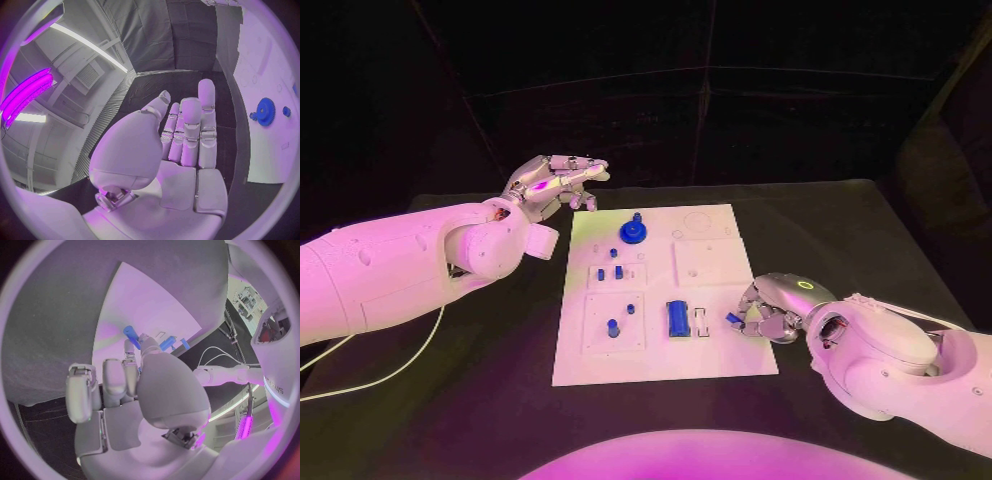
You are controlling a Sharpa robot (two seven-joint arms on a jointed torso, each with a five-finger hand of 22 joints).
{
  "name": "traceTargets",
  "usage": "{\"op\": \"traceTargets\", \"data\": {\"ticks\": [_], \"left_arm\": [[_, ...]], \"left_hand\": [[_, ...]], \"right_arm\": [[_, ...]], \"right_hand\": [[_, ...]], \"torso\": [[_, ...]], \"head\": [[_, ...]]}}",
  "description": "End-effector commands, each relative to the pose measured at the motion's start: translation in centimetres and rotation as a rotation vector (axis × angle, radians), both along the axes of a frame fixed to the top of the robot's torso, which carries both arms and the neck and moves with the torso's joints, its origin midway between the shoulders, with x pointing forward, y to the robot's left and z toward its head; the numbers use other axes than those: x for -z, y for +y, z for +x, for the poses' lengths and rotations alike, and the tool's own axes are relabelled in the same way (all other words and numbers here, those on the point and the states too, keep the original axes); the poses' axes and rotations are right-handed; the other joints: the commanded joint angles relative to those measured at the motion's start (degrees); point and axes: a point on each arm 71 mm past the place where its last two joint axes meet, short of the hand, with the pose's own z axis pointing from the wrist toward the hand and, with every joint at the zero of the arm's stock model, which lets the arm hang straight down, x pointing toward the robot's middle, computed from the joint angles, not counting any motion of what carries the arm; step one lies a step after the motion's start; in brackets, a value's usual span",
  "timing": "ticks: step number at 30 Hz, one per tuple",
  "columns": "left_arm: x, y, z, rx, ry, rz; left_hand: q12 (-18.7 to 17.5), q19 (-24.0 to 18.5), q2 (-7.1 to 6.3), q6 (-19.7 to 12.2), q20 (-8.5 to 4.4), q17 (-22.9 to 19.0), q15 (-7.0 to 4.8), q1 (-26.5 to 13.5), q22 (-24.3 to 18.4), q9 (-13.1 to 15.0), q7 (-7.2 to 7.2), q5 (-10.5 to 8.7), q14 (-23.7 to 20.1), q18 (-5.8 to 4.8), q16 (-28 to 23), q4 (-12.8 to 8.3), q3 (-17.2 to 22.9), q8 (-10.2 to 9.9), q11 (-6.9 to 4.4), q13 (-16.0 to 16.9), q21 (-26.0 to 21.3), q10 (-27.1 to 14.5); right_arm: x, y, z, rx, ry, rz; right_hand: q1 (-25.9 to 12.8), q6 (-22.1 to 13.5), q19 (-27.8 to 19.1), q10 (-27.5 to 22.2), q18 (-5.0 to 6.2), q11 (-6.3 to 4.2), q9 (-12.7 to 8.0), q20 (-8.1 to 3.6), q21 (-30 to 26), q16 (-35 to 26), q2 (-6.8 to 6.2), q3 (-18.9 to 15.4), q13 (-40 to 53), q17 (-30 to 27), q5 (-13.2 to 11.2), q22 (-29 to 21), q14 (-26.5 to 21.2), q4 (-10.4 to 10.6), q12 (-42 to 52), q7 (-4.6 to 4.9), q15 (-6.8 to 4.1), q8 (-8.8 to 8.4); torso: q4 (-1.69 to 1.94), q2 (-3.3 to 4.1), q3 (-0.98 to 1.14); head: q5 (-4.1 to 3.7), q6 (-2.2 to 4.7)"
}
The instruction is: Assemble the parts on the task board
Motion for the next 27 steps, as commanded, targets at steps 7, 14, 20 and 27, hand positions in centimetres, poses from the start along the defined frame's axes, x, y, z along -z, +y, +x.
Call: {"op": "traceTargets", "data": {"ticks": [7, 14, 20, 27], "left_arm": [[-0.2, -0.2, 0.0, 0.013, -0.008, -0.009], [-0.2, -0.3, -0.1, 0.015, -0.008, -0.01], [-0.2, -0.3, -0.1, 0.015, -0.007, -0.009], [-0.2, -0.3, -0.1, 0.015, -0.007, -0.009]], "left_hand": [[0.2, 0.2, -0.07, -0.2, -0.09, -0.1, 0.06, 0.0, -0.1, 0.0, -0.01, 0.16, -0.4, 0.34, 0.0, 0.0, -0.3, 0.3, -0.07, -0.1, -0.4, -0.2], [0.2, 0.2, -0.07, -0.2, -0.09, -0.1, 0.06, 0.0, -0.1, 0.0, -0.01, 0.16, -0.4, 0.34, 0.0, 0.0, -0.3, 0.3, -0.07, -0.1, -0.4, -0.2], [0.2, 0.2, -0.07, -0.2, -0.09, -0.1, 0.06, 0.0, -0.1, 0.0, -0.01, 0.16, -0.4, 0.34, 0.0, 0.0, -0.3, 0.3, -0.07, -0.1, -0.4, -0.2], [0.3, 0.3, -0.04, -0.1, -0.1, -0.1, 0.04, 0.1, -0.1, 0.0, -0.04, 0.16, -0.4, 0.35, 0.0, 0.0, -0.3, 0.4, -0.1, -0.1, -0.4, -0.2]], "right_arm": [[0.1, 0.8, 0.2, 0.113, 0.073, 0.167], [0.8, 2.0, 0.6, 0.12, 0.124, 0.184], [1.1, 2.9, 1.0, 0.128, 0.138, 0.199], [1.4, 3.1, 1.5, 0.134, 0.137, 0.189]], "right_hand": [[-2.3, 1.3, 4.1, 1.1, -1.05, -0.47, 0.5, -0.27, 0.4, 0.4, -2.57, 2.4, -6.3, 0.1, 2.5, 12.8, 0.9, 1.4, 0.2, -0.41, -0.52, -0.3], [-4.3, 2.0, 4.1, 1.3, -1.04, -0.49, 0.9, -0.25, 0.4, 0.5, -3.59, 2.5, -6.1, 0.3, 4.2, 12.8, 1.0, 2.7, 0.4, -0.49, -0.5, -0.22], [-5.5, 2.6, 4.1, 1.5, -1.04, -0.63, 1.3, -0.31, 0.4, 0.5, -3.89, 2.3, -6.0, 0.4, 5.9, 12.8, 1.0, 3.6, 0.5, -0.68, -0.61, 0.06], [-5.8, 3.0, 4.1, 1.5, -1.03, -0.75, 1.6, -0.36, 0.3, 0.5, -3.73, 2.3, -6.0, 0.4, 6.0, 12.8, 1.0, 3.8, 0.3, -0.85, -0.68, 0.27]], "torso": [[-0.01, 0.07, -0.01], [0.04, 0.08, 0.0], [-0.09, 0.1, 0.03], [-0.02, 0.1, -0.03]], "head": [[0.27, -0.02], [0.28, 0.01], [0.43, -0.06], [0.48, -0.23]]}}
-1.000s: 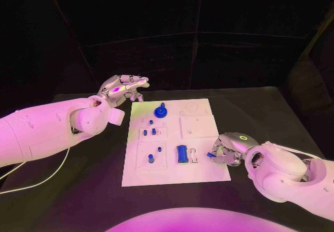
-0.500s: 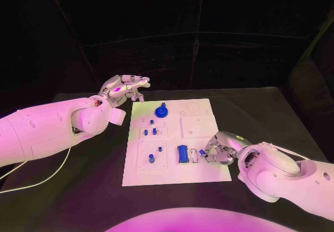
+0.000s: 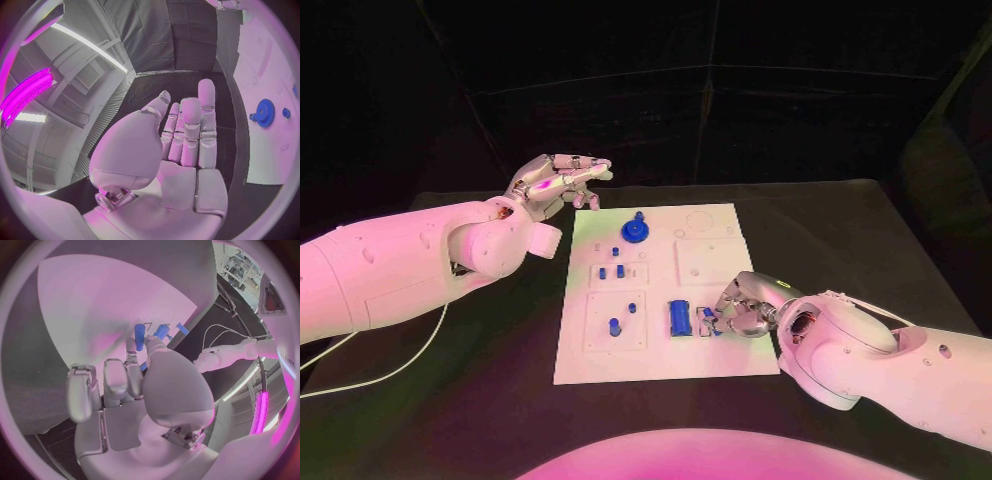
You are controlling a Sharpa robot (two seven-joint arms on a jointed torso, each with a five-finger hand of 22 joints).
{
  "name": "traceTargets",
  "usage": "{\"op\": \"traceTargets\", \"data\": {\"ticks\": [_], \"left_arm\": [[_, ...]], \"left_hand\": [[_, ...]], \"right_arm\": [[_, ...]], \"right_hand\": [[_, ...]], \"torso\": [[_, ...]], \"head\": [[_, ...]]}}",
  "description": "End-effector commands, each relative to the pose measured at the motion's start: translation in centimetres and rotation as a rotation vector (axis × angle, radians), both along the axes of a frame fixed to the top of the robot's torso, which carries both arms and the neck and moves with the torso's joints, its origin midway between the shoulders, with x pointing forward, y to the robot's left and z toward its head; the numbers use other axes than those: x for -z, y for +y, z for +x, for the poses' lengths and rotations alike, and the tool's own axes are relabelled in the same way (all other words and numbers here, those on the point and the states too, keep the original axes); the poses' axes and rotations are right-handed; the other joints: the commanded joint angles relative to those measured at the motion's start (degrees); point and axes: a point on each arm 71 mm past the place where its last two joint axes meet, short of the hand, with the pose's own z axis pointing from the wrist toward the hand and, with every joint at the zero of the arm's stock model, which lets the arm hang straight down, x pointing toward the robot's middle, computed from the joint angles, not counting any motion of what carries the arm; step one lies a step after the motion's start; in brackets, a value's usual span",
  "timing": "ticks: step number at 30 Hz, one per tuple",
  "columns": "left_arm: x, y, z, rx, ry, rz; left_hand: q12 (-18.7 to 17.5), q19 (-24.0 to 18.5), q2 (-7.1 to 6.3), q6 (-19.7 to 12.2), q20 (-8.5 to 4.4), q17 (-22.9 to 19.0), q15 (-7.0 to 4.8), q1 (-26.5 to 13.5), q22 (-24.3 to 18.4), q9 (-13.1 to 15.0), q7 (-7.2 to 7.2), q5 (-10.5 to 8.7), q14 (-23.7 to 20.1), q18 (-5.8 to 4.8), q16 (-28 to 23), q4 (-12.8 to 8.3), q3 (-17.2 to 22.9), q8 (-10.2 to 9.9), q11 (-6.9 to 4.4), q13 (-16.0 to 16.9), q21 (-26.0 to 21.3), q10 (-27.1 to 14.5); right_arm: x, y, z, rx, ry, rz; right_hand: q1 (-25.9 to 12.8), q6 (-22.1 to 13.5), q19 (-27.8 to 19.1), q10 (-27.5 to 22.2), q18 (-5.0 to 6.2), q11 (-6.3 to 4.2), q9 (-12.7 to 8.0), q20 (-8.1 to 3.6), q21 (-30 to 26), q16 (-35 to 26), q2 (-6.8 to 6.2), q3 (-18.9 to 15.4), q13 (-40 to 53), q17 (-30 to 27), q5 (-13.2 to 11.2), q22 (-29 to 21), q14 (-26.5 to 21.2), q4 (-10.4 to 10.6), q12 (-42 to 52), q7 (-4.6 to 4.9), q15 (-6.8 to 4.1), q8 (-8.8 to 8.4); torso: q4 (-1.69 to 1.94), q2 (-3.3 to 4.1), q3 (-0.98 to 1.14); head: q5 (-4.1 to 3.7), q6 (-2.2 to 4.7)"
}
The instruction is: Assemble the parts on the task board
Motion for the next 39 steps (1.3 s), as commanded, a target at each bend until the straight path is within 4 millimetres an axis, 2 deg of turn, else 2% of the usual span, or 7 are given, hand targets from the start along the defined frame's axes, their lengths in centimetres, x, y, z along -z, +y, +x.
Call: {"op": "traceTargets", "data": {"ticks": [1, 22, 27, 28, 34, 36, 39], "left_arm": [[-0.2, -0.1, 0.0, 0.011, -0.007, -0.007], [-0.2, 0.0, -0.1, 0.007, -0.005, -0.005], [-0.2, 0.0, -0.1, 0.007, -0.005, -0.005], [-0.2, 0.0, -0.1, 0.007, -0.005, -0.005], [-0.2, 0.1, -0.1, 0.006, -0.005, -0.005], [-0.2, 0.1, -0.1, 0.006, -0.005, -0.005], [-0.2, 0.1, -0.1, 0.006, -0.005, -0.004]], "left_hand": [[0.3, 0.3, -0.04, -0.1, -0.1, -0.1, 0.04, 0.1, -0.1, 0.0, -0.04, 0.16, -0.4, 0.35, 0.0, 0.0, -0.3, 0.4, -0.1, -0.1, -0.4, -0.2], [0.3, 0.3, -0.04, -0.1, -0.1, 0.0, 0.03, 0.1, -0.1, 0.0, -0.04, 0.16, -0.4, 0.35, 0.1, 0.0, -0.3, 0.4, -0.1, -0.1, -0.4, -0.2], [0.3, 0.3, -0.04, -0.1, -0.1, 0.0, 0.03, 0.1, -0.1, 0.0, -0.04, 0.16, -0.4, 0.35, 0.1, 0.0, -0.3, 0.4, -0.1, -0.1, -0.4, -0.2], [0.3, 0.3, -0.04, -0.1, -0.1, 0.0, 0.03, 0.1, -0.1, 0.0, -0.04, 0.16, -0.4, 0.35, 0.1, 0.0, -0.3, 0.4, -0.1, -0.1, -0.4, -0.2], [0.3, 0.3, -0.04, -0.1, -0.1, 0.0, 0.03, 0.1, -0.1, 0.0, -0.04, 0.16, -0.4, 0.35, 0.1, 0.0, -0.3, 0.4, -0.1, -0.1, -0.4, -0.2], [0.3, 0.3, -0.04, -0.1, -0.1, 0.0, 0.03, 0.1, -0.1, 0.0, -0.04, 0.16, -0.4, 0.35, 0.1, 0.0, -0.3, 0.4, -0.1, -0.1, -0.4, -0.2], [0.3, 0.3, -0.04, -0.1, -0.1, 0.0, 0.03, 0.1, -0.1, 0.0, -0.04, 0.16, -0.4, 0.35, 0.1, 0.0, -0.3, 0.4, -0.1, -0.1, -0.4, -0.2]], "right_arm": [[0.1, 0.1, 0.2, 0.018, 0.009, 0.008], [0.3, 1.5, 0.4, -0.023, 0.007, -0.007], [0.3, 1.4, 0.5, -0.025, 0.002, -0.015], [0.3, 1.4, 0.5, -0.026, 0.001, -0.016], [0.2, 1.4, 0.5, -0.031, -0.007, -0.024], [0.2, 1.4, 0.4, -0.031, -0.012, -0.023], [0.1, 1.3, 0.4, -0.031, -0.019, -0.023]], "right_hand": [[-0.6, 0.4, 4.1, 0.6, -1.03, 0.06, 0.1, -0.37, 0.3, 0.3, 0.11, 0.1, 3.2, 0.0, 0.2, 12.8, 1.0, 0.3, 0.0, 0.05, -0.48, 0.28], [-1.7, 1.0, 4.1, 0.6, -1.04, -0.18, 0.9, -0.57, 0.4, 0.3, -0.1, -0.4, 3.0, 0.0, -0.8, 12.9, 1.0, 1.0, -0.4, -0.24, -0.7, 0.78], [-4.1, 1.0, 4.1, 0.7, -1.04, -0.09, 1.4, -0.61, 0.4, 0.3, -0.12, -1.8, 2.9, 0.0, -1.8, 12.9, 1.0, 1.9, -0.5, -0.13, -0.65, 0.96], [-4.9, 1.0, 4.1, 0.7, -1.04, -0.06, 1.5, -0.59, 0.4, 0.3, -0.08, -2.4, 2.9, -0.1, -2.9, 12.9, 1.0, 1.9, -0.6, -0.11, -0.61, 1.01], [-8.4, 0.8, 4.1, 0.7, -1.02, -0.08, 2.6, -0.54, 0.3, 0.2, 0.74, -5.8, 3.0, -0.1, -14.1, 12.8, 0.9, 1.9, -0.7, -0.17, -0.62, 1.19], [-9.0, 0.7, 4.0, 0.8, -1.01, -0.07, 3.0, -0.57, 0.3, 0.2, 1.13, -7.0, 3.0, -0.1, -16.5, 12.8, 0.9, 1.9, -0.8, -0.2, -0.6, 1.24], [-9.6, 0.6, 4.1, 0.8, -1.02, -0.08, 3.3, -0.55, 0.3, 0.2, 1.39, -8.1, 3.1, -0.1, -18.1, 12.8, 1.0, 1.9, -0.7, -0.2, -0.64, 1.3]], "torso": [[0.02, 0.03, -0.02], [-0.11, -0.1, 0.02], [-0.08, -0.07, 0.0], [-0.07, -0.07, 0.01], [-0.04, -0.04, 0.04], [-0.05, -0.03, 0.06], [-0.11, -0.03, 0.06]], "head": [[0.06, -0.13], [0.34, -0.2], [0.3, -0.13], [0.29, -0.14], [0.31, -0.14], [0.37, -0.18], [0.44, -0.2]]}}
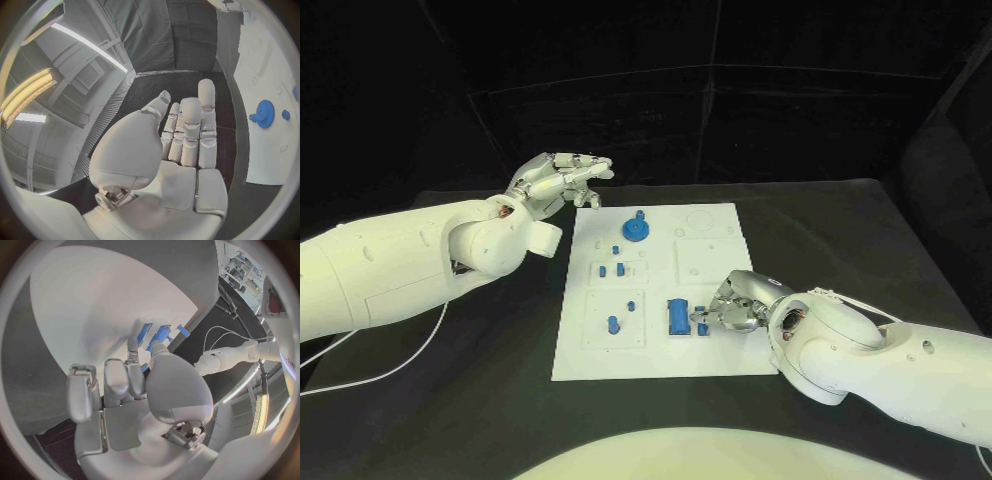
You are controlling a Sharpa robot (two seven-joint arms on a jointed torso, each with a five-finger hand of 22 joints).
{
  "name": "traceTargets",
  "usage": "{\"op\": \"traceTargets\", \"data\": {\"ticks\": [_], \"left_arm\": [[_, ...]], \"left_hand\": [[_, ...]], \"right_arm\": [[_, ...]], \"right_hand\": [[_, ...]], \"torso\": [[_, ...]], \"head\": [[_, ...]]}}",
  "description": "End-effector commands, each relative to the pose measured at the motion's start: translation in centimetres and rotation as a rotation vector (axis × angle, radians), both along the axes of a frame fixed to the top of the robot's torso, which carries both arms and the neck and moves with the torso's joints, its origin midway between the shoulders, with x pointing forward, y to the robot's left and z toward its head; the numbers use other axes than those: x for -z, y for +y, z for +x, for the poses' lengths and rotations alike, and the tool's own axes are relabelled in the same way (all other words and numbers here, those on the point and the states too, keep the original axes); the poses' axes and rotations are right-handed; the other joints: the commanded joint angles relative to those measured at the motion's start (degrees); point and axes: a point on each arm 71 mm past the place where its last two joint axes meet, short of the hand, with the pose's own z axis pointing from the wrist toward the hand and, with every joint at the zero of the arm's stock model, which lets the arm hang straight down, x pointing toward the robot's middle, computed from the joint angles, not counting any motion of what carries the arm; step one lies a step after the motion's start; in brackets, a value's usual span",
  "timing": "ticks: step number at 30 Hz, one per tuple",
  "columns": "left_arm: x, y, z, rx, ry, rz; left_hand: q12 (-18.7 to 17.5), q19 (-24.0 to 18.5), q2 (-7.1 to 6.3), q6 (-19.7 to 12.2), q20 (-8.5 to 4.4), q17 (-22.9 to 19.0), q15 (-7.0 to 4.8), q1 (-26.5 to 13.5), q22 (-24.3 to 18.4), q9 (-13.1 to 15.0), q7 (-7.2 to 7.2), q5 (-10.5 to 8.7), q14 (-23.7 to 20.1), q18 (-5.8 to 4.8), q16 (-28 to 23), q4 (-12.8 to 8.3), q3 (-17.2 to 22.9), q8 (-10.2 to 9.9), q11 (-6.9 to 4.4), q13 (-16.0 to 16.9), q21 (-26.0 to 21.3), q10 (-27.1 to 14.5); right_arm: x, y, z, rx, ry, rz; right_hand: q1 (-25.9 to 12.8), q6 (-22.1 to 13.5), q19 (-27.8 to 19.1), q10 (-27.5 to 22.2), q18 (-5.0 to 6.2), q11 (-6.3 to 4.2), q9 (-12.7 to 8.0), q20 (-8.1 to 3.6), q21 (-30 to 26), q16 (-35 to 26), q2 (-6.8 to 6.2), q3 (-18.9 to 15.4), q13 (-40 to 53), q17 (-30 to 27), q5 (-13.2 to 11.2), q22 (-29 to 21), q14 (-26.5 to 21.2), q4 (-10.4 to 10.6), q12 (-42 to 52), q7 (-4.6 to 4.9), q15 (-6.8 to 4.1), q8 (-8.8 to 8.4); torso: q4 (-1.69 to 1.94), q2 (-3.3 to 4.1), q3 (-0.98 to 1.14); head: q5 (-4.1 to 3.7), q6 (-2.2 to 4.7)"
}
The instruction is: Assemble the parts on the task board
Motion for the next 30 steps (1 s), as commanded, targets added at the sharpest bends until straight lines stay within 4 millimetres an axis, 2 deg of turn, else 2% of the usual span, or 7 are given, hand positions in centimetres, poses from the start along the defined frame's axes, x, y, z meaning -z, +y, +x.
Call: {"op": "traceTargets", "data": {"ticks": [1, 9, 17, 21, 25, 28, 30], "left_arm": [[-0.2, -0.1, 0.0, 0.007, -0.006, -0.005], [-0.2, 0.0, 0.0, 0.006, -0.007, -0.005], [-0.1, 0.0, 0.1, -0.002, -0.012, -0.003], [0.0, 0.0, 0.5, -0.017, -0.02, 0.003], [0.4, 0.2, 1.0, -0.041, -0.027, 0.012], [0.7, 0.3, 1.6, -0.072, -0.028, 0.011], [1.0, 0.4, 1.8, -0.087, -0.03, 0.01]], "left_hand": [[0.3, 0.3, -0.04, -0.1, -0.11, 0.0, 0.04, 0.1, -0.1, 0.0, -0.04, 0.16, -0.4, 0.35, 0.1, 0.0, -0.3, 0.4, -0.1, -0.1, -0.2, -0.2], [0.3, 0.3, -0.04, -0.1, -0.11, 0.0, 0.04, 0.1, -0.1, 0.0, -0.04, 0.16, -0.4, 0.35, 0.1, 0.0, -0.3, 0.4, -0.1, -0.1, -0.2, -0.2], [0.4, 0.3, -0.08, -0.1, -0.13, -0.7, 0.02, 0.2, -0.1, 0.0, -0.06, 0.15, -0.6, 0.35, -0.2, -0.1, -0.3, 0.5, -0.12, -0.1, -0.2, -0.2], [0.6, -1.9, -0.33, -0.4, 0.14, -4.1, 0.29, -0.2, -0.9, -0.1, -0.1, 0.12, -4.3, 0.22, -2.8, 0.0, -0.9, 0.7, 0.03, -0.1, -1.8, -0.4], [0.6, -8.6, -0.5, -0.9, 1.16, -7.9, 1.32, -0.7, -4.0, -0.1, 0.03, 0.15, -12.0, -0.02, -10.3, 0.2, -2.0, 0.8, 0.57, -0.2, -7.3, -1.2], [-0.1, -15.4, -0.29, -1.8, 2.91, -13.1, 2.95, -0.8, -8.8, -0.2, 0.39, 0.07, -16.8, -0.29, -21.3, 0.4, -3.1, 0.5, 1.35, -0.3, -14.0, -1.6], [-0.7, -18.2, -0.06, -2.1, 3.94, -15.2, 3.96, -0.8, -11.1, -0.2, 0.47, 0.09, -18.2, -0.46, -26.4, 0.5, -3.6, 0.3, 1.75, -0.4, -17.1, -1.8]], "right_arm": [[-0.2, 0.0, -0.1, -0.012, -0.019, -0.009], [-0.5, -0.5, -0.2, -0.004, -0.04, 0.002], [-1.7, -2.2, 0.4, 0.015, -0.074, 0.232], [-2.8, -3.7, 2.7, 0.036, -0.102, 0.391], [-3.5, -4.8, 5.5, 0.063, -0.088, 0.566], [-3.6, -5.6, 7.8, 0.088, -0.074, 0.701], [-3.6, -5.9, 9.0, 0.1, -0.075, 0.76]], "right_hand": [[-0.9, -0.4, 3.9, 0.8, -1.02, -0.11, 0.3, -0.35, 0.3, 0.2, 0.11, -0.9, 3.1, 0.0, -1.3, 12.8, 1.0, 0.0, -0.3, 0.24, -0.24, 0.41], [0.1, -0.8, 3.7, 0.8, -0.95, -0.05, 0.6, -0.34, 0.1, 0.1, 0.07, -1.4, 3.2, -0.3, -1.2, 12.6, 0.9, -0.3, -0.2, 0.33, -0.21, 0.27], [7.8, -9.6, -1.3, -4.1, 0.75, 2.83, -1.2, 1.46, -4.7, -4.1, -0.47, -2.1, -3.1, -7.5, 1.5, 7.1, -0.8, -2.6, -10.5, 3.82, 2.06, -4.97], [11.4, -10.4, -9.8, -12.7, 3.67, 3.47, -1.8, 2.34, -14.3, -16.1, 0.01, -2.9, -16.8, -24.6, 1.7, -2.9, -5.3, -3.1, -30.8, 4.51, 2.74, -5.72], [17.1, -11.2, -28.3, -22.0, 8.47, 5.15, -2.6, 3.62, -38.4, -29.9, 1.4, -2.2, -29.2, -33.4, 1.4, -25.2, -12.9, -4.2, -47.4, 5.77, 4.45, -6.59], [21.4, -12.0, -34.6, -26.1, 7.8, 8.3, -4.0, 6.27, -49.7, -41.5, 2.28, -1.2, -40.1, -38.3, -0.3, -32.4, -19.7, -4.6, -57.9, 8.23, 7.82, -7.85], [22.6, -12.4, -36.5, -25.5, 7.86, 9.12, -4.9, 7.41, -54.9, -45.9, 2.21, -1.1, -44.9, -40.1, -0.9, -36.0, -21.5, -4.7, -60.8, 8.63, 8.8, -8.34]], "torso": [[-0.04, 0.04, 0.02], [-0.02, -0.04, 0.05], [0.15, -0.71, -0.12], [0.16, -1.77, -0.32], [0.26, -2.78, -0.58], [0.45, -3.98, -0.94], [0.47, -4.43, -1.04]], "head": [[0.12, -0.04], [-0.04, 0.17], [-0.7, 1.6], [-1.17, 2.53], [-1.75, 4.04], [-2.27, 5.19], [-2.4, 5.86]]}}
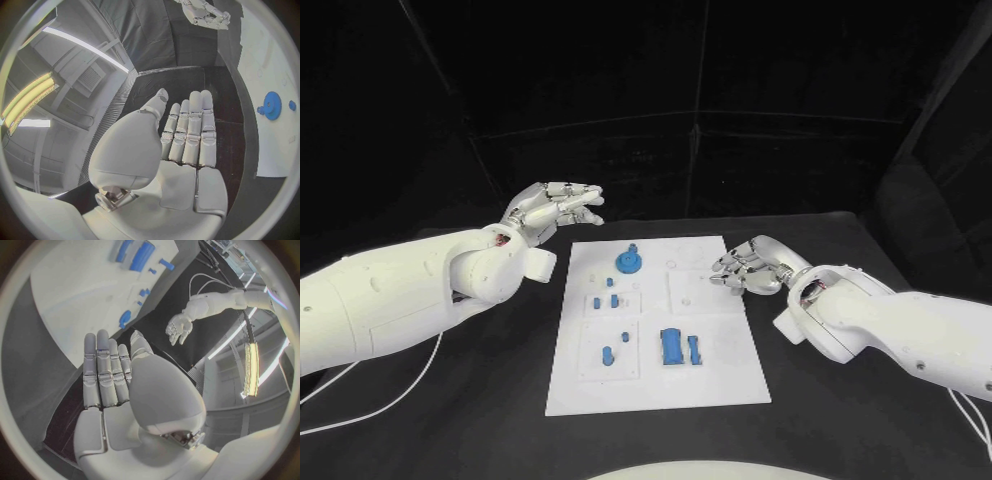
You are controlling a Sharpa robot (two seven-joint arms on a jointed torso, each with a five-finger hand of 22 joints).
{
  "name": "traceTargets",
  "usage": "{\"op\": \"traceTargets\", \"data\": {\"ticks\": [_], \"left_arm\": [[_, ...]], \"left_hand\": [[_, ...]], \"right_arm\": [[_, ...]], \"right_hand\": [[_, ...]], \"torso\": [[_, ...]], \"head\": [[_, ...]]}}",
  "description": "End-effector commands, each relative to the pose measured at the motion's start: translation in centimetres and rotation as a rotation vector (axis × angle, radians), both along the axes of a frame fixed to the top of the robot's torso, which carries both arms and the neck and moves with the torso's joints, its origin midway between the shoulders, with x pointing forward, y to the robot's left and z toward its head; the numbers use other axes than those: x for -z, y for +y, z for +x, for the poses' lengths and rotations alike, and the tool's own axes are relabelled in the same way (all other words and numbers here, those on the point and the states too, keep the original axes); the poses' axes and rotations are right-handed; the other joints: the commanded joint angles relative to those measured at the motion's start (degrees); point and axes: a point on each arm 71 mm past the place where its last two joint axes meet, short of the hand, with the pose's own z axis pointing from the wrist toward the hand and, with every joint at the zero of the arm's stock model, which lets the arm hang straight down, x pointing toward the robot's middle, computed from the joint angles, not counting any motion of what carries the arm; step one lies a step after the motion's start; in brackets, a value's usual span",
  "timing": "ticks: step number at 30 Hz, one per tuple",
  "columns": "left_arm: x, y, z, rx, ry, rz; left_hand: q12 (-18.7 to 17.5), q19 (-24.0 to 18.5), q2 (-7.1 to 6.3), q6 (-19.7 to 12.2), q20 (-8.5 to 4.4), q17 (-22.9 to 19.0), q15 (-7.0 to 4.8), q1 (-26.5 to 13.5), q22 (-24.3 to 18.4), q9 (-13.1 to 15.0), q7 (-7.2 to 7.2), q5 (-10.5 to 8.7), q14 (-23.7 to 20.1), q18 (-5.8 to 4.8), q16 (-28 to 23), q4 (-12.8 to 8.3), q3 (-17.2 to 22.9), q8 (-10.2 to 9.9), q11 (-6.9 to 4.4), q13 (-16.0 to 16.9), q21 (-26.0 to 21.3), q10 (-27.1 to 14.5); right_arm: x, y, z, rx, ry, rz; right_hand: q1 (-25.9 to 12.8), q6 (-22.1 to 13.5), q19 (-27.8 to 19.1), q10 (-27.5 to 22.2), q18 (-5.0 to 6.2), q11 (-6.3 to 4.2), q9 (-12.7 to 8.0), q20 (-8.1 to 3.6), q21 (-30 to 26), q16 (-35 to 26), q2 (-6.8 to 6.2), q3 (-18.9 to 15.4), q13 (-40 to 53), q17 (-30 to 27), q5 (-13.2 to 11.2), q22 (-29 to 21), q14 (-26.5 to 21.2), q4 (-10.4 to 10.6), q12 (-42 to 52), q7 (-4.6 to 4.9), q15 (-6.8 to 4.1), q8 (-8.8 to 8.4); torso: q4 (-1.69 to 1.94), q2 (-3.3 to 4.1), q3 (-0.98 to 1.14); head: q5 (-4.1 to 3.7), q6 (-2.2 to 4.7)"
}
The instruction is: Assemble the parts on the task board
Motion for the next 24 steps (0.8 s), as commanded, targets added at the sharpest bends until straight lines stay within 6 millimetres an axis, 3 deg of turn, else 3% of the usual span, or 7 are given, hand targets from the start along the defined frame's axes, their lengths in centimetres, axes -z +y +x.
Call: {"op": "traceTargets", "data": {"ticks": [1, 8, 16, 17, 18, 19, 24], "left_arm": [[0.1, 0.3, 0.5, -0.054, -0.027, -0.014], [1.0, 0.7, 1.8, -0.157, -0.043, -0.008], [1.9, 0.4, 3.1, -0.238, -0.05, 0.008], [2.1, -0.1, 2.9, -0.172, -0.025, 0.02], [2.1, -0.1, 2.9, -0.172, -0.025, 0.02], [2.1, -0.1, 2.8, -0.173, -0.024, 0.021], [2.4, -0.7, 2.1, -0.19, -0.019, 0.031]], "left_hand": [[-1.1, -5.1, 0.57, -0.6, 1.6, -3.1, 1.55, -0.3, -3.8, -0.1, 0.06, 0.1, -2.1, -0.57, -7.6, 0.2, -0.8, -0.3, 0.67, -0.1, -5.0, -0.2], [-5.3, -13.9, 1.76, -1.1, 5.7, -8.6, 4.36, 0.4, -11.9, -0.1, -0.32, 0.15, -2.9, 0.53, -22.2, 0.2, -2.9, -2.4, 2.12, -0.1, -11.9, -1.0], [-8.0, -14.5, 2.79, -0.9, 6.33, -9.7, 5.14, 0.9, -15.3, -0.1, -1.07, 0.2, -1.6, 0.54, -28.4, -0.2, -4.5, -3.8, 3.05, -0.1, -11.6, -1.4], [-12.1, -26.9, 1.89, -17.9, 1.39, -13.5, 2.39, -22.9, -21.1, -3.8, -3.66, -4.0, -18.1, -3.01, -32.0, -1.5, -6.5, -7.6, -0.31, -3.7, -15.5, -19.2], [-12.1, -27.0, 1.89, -18.1, 1.35, -13.5, 2.43, -23.1, -21.2, -3.8, -3.78, -4.0, -18.0, -3.01, -32.3, -1.5, -6.5, -7.6, -0.27, -3.7, -15.5, -19.4], [-12.1, -27.8, 1.89, -19.1, 1.11, -13.5, 2.26, -24.5, -21.6, -3.8, -4.03, -4.0, -18.9, -3.0, -32.5, -1.5, -6.5, -7.6, -0.35, -3.7, -15.5, -20.4], [-12.1, -33.1, 1.89, -26.1, -0.9, -13.5, 0.99, -34.5, -24.1, -3.8, -5.25, -4.0, -25.7, -3.92, -34.2, -1.5, -6.5, -7.6, -1.69, -3.7, -15.5, -27.9]], "right_arm": [[-0.7, -0.2, 2.0, -0.011, 0.001, 0.353], [-1.1, -0.6, 7.1, 0.061, -0.051, 0.527], [-0.9, -0.1, 9.5, 0.084, -0.073, 0.584], [-0.5, -0.5, 9.4, 0.117, -0.066, 0.48], [-0.5, -0.4, 9.4, 0.118, -0.066, 0.48], [-0.5, -0.4, 9.3, 0.119, -0.066, 0.482], [-0.5, 0.0, 8.5, 0.141, -0.072, 0.517]], "right_hand": [[2.0, -0.8, -2.8, 0.1, -0.18, 1.25, -1.5, 1.84, -7.9, -6.8, 0.08, 0.4, -7.4, -2.6, -0.8, -5.5, -3.1, -0.2, -4.8, 0.59, 1.61, -0.54], [1.6, -1.8, 0.3, 1.8, 0.84, 2.26, -7.0, 5.05, -20.8, -20.2, 0.95, 0.0, -22.7, -8.9, -0.7, -16.6, -4.9, -2.8, -10.2, 0.72, 4.05, -0.47], [-1.9, -2.1, 3.5, 1.2, 0.68, 3.12, -10.9, 6.12, -28.7, -27.1, 2.2, -0.8, -30.2, -11.3, -0.3, -24.3, -4.1, -7.0, -11.3, 1.37, 5.11, -0.48], [-27.3, -18.1, -12.9, -16.8, -2.96, 0.2, -12.3, 1.89, -31.0, -32.0, -1.09, 1.7, -35.0, -14.9, -4.1, -29.2, -22.8, -11.9, -15.0, -2.2, 2.86, -4.12], [-27.6, -18.2, -12.6, -16.8, -2.96, 0.2, -12.6, 1.85, -31.4, -32.0, -1.09, 1.7, -35.0, -14.9, -4.1, -29.7, -22.5, -11.9, -15.0, -2.2, 2.84, -4.12], [-29.3, -19.1, -13.4, -17.8, -2.96, 0.14, -16.7, 1.62, -31.7, -32.0, -1.09, 1.8, -35.0, -14.9, -4.1, -30.1, -23.3, -11.9, -15.0, -2.37, 2.59, -4.12], [-40.3, -25.8, -20.2, -25.3, -3.66, -1.11, -16.7, -0.15, -33.0, -32.0, -1.09, 3.0, -35.0, -14.9, -5.6, -32.5, -31.0, -11.9, -15.0, -3.79, 1.62, -4.12]], "torso": [[0.09, -2.05, -0.52], [-0.19, -3.39, -0.61], [0.27, -3.78, -0.34], [0.06, -3.6, -0.51], [0.09, -3.59, -0.5], [0.17, -3.57, -0.49], [1.61, -3.18, -0.19]], "head": [[-0.44, 1.64], [-0.72, 5.61], [-0.55, 8.36], [-0.77, 7.61], [-0.76, 7.6], [-0.73, 7.57], [-0.18, 7.05]]}}
